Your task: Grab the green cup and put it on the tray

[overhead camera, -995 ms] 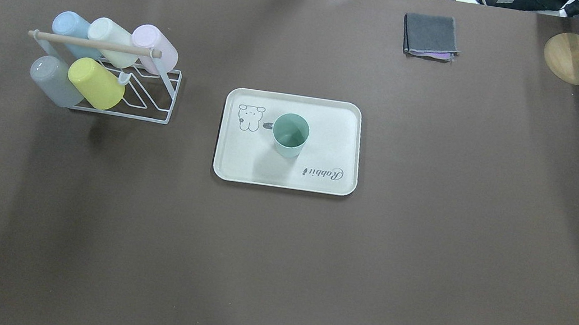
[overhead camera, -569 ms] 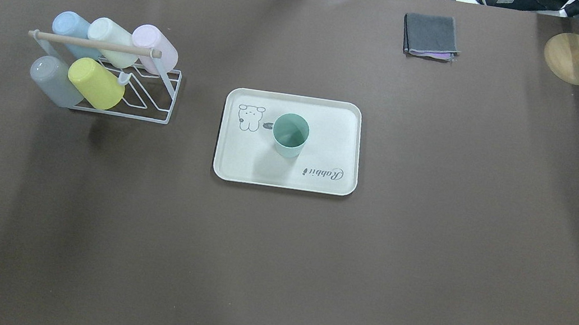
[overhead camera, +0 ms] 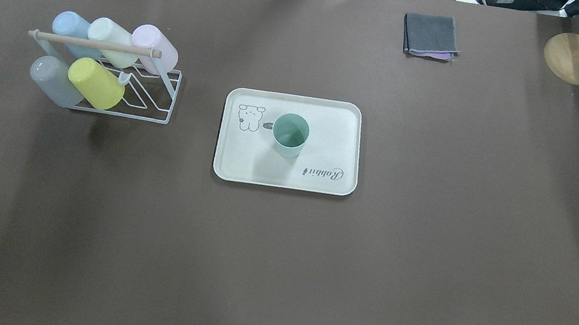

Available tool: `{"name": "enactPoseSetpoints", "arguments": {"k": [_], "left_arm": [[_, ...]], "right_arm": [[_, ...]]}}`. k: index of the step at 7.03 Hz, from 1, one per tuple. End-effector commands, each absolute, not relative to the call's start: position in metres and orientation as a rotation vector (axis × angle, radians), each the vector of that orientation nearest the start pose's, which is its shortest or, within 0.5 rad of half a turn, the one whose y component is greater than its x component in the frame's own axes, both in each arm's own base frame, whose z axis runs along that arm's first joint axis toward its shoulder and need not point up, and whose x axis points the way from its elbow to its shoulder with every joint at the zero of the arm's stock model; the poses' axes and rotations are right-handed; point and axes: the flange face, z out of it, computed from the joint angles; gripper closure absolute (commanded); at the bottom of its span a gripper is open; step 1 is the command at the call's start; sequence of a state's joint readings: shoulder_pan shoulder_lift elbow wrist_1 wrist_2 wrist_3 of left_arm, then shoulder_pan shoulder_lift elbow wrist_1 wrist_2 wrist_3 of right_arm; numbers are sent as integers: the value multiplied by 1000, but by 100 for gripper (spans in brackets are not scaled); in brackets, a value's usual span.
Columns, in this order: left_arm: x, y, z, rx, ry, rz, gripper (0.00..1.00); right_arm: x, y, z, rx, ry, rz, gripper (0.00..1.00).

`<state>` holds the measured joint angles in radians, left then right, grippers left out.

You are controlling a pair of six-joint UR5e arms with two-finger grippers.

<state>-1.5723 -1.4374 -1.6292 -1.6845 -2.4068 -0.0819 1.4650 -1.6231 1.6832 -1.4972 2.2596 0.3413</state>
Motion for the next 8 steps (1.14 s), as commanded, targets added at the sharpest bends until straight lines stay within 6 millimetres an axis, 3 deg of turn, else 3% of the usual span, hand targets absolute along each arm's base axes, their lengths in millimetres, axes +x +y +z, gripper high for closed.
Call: {"name": "enactPoseSetpoints", "arguments": {"k": [1,8], "left_arm": [[-60,-436,676,2,837,-63,2],[-61,-435,676,1,837,-65,2]], "right_arm": [[19,-487,628,-28,-697,180,0],[20,-488,629,-29,-695,182,0]]}}
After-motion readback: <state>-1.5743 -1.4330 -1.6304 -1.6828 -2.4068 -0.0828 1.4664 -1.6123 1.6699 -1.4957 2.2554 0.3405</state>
